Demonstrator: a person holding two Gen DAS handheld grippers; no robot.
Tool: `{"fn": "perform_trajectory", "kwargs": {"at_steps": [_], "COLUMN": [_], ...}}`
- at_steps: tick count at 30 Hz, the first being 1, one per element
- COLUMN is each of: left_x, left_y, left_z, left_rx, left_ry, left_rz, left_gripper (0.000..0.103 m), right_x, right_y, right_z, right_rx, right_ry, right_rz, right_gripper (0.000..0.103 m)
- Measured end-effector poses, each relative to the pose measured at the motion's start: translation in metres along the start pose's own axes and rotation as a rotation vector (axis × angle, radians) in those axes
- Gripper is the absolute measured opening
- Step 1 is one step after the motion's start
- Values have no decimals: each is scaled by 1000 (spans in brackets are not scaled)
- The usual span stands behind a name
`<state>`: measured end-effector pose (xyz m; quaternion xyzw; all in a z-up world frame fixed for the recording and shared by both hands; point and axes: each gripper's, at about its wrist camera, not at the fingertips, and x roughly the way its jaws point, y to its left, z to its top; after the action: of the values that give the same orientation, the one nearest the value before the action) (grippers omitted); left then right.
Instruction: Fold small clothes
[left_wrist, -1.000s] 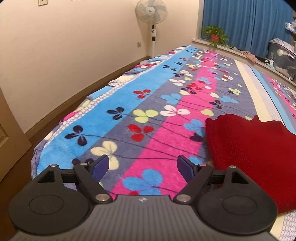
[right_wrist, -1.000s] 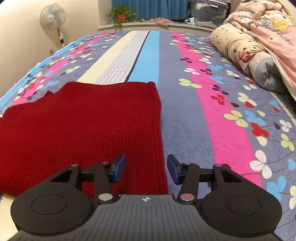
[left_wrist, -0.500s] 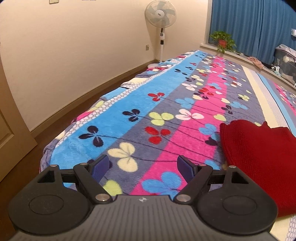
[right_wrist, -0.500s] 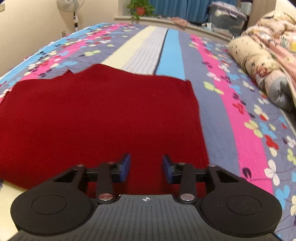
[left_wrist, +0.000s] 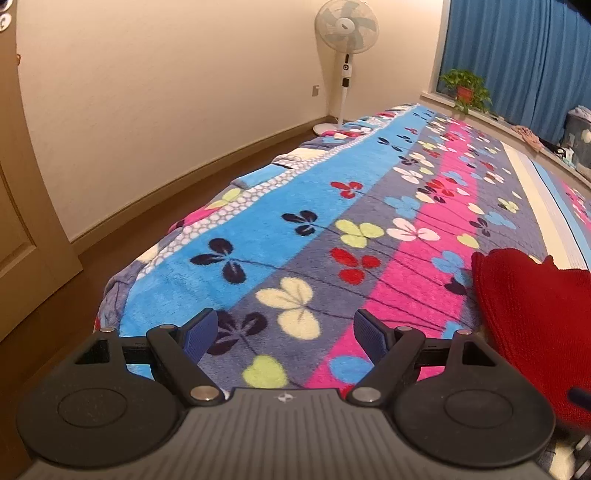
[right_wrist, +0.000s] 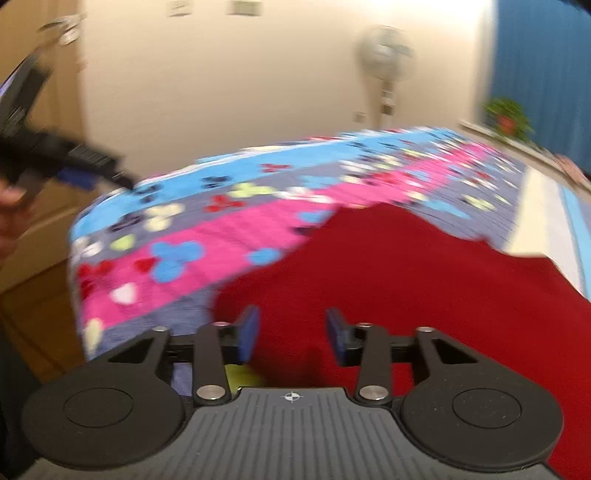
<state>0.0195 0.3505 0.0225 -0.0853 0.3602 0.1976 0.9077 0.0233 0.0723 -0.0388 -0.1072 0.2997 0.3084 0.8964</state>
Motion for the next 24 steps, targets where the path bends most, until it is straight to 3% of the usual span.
{"fn": "perform_trajectory", "kwargs": {"at_steps": [3, 7, 8, 9, 12, 14, 16, 19, 21, 24], "left_x": [2, 3, 3, 4, 4, 3, 2, 0, -1, -1], "left_y": [5, 6, 5, 4, -3, -9, -14, -20, -21, -24], "left_z": [0, 1, 1, 1, 2, 2, 2, 2, 2, 2], "left_rx": [-10, -14, -13, -10, -1, 10, 17, 17, 12, 10], "left_ry": [4, 6, 6, 6, 7, 6, 2, 0, 1, 6], "left_rz": [-1, -5, -6, -8, -11, -14, -16, -19, -19, -17], "left_gripper": [85, 85, 85, 85, 85, 85, 85, 85, 85, 85], "right_x": [23, 49, 53, 56, 61, 59, 53, 29, -1, -64], "right_y": [32, 56, 60, 64, 76, 72, 62, 33, -3, -83], "right_z": [1, -4, -5, -5, -12, -11, -1, 24, 41, 41], "right_rx": [-108, -266, -292, -325, -433, -427, -363, -176, -4, 366], "right_ry": [56, 127, 134, 138, 143, 144, 144, 87, -5, -170], "right_rz": [15, -92, -109, -134, -189, -187, -168, -134, -138, -216], "right_gripper": [54, 58, 56, 45, 35, 27, 19, 17, 16, 15]}}
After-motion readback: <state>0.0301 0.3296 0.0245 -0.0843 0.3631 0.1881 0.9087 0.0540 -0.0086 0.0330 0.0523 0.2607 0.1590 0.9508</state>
